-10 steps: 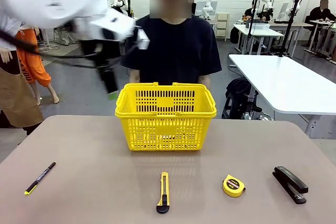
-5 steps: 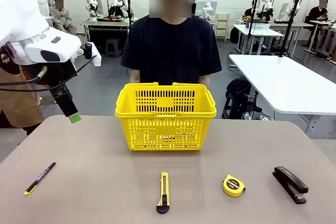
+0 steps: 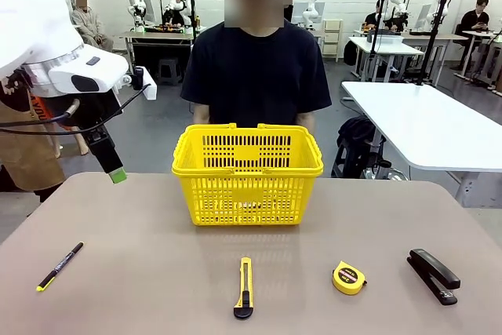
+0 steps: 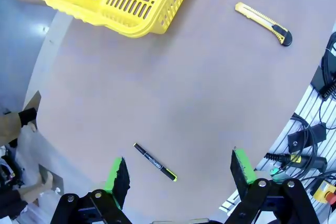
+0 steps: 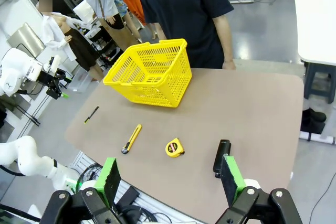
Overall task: Place the items the person wants into the basket.
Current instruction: Pick up the item the person points to and place it in the Market Basket.
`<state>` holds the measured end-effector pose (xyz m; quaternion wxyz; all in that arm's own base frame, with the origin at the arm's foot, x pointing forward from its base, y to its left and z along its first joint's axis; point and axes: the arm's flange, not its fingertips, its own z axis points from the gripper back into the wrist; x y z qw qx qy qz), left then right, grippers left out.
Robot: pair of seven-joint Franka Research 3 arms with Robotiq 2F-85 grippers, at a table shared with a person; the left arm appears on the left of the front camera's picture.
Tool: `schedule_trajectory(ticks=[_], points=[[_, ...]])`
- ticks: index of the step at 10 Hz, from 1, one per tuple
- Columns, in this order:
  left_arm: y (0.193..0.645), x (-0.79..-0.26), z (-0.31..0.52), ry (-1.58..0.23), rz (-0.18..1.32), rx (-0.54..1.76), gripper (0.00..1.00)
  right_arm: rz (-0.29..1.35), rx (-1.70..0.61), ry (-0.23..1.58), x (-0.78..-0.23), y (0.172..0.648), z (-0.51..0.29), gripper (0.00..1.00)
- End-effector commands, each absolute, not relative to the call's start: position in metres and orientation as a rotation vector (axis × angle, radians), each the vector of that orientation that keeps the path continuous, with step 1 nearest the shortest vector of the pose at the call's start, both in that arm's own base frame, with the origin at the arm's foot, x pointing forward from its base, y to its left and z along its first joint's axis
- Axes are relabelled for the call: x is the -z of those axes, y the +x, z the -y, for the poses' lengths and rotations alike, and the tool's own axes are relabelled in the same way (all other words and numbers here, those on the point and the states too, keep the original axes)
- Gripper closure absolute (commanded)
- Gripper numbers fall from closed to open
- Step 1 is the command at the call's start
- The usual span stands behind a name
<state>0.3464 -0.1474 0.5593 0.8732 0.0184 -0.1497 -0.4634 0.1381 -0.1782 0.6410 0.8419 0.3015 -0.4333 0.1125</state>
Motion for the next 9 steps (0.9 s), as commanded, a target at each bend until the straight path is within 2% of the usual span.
schedule_trajectory(ticks=[1,6,8,9], points=[[0.341,-0.558,0.146,0.045,0.319,0.970,0.00,0.919,-0.248,0.642,-0.641,0.137,0.177,0.00],[0.344,-0.562,0.147,0.040,0.320,0.968,0.00,0.919,-0.248,0.642,-0.641,0.137,0.177,0.00],[0.328,-0.602,0.084,-0.305,0.413,1.072,0.00,0.919,-0.248,0.642,-0.641,0.137,0.177,0.00],[0.311,-0.617,0.050,-0.419,0.461,1.108,0.00,0.919,-0.248,0.642,-0.641,0.137,0.177,0.00]])
